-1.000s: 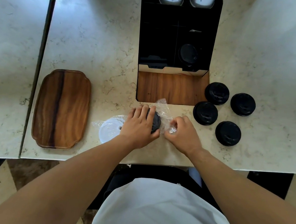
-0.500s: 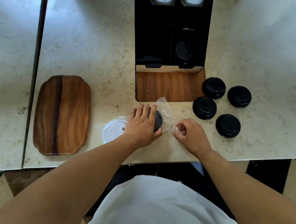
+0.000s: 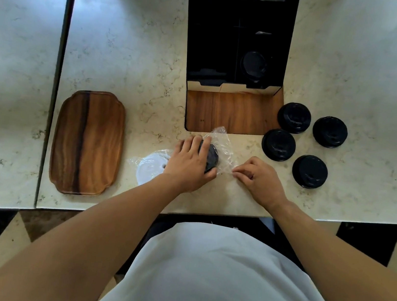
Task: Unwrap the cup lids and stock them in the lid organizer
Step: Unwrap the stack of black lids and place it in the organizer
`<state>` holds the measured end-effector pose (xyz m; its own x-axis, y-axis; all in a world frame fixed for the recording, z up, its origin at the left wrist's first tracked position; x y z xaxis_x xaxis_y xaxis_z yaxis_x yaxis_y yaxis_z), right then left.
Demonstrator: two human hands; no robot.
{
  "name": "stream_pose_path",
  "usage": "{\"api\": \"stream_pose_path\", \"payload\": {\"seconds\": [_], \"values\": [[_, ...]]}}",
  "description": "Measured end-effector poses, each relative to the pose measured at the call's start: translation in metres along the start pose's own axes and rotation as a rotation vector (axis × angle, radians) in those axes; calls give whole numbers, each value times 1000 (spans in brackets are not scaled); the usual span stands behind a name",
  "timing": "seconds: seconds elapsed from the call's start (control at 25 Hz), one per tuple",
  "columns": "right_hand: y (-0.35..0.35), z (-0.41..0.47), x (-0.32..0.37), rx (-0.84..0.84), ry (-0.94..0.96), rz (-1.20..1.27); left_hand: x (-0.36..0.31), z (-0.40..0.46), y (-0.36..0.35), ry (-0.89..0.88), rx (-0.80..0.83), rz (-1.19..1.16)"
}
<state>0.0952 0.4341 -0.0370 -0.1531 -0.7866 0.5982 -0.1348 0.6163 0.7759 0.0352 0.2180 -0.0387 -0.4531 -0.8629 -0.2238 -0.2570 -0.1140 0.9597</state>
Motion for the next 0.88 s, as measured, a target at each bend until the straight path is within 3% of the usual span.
{"api": "stream_pose_path", "payload": {"seconds": [0.44, 0.88], "values": [[1, 6, -8, -15, -3, 64, -1, -1, 0, 16, -2, 2], [8, 12, -1, 34, -152, 221, -2, 0, 1, 26, 15, 10]]}}
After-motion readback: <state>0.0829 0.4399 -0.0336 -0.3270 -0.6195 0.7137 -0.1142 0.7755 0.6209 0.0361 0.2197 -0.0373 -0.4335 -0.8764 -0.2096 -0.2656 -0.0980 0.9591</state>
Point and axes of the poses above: each hand's wrist, its own z-axis towards the middle knuckle, its own y-axis out of the back of the hand, x = y × z, the point moved 1 cm from there along z, towards the middle knuckle, and after that the axes turned 8 degrees about -x, right-handed, at the moved point
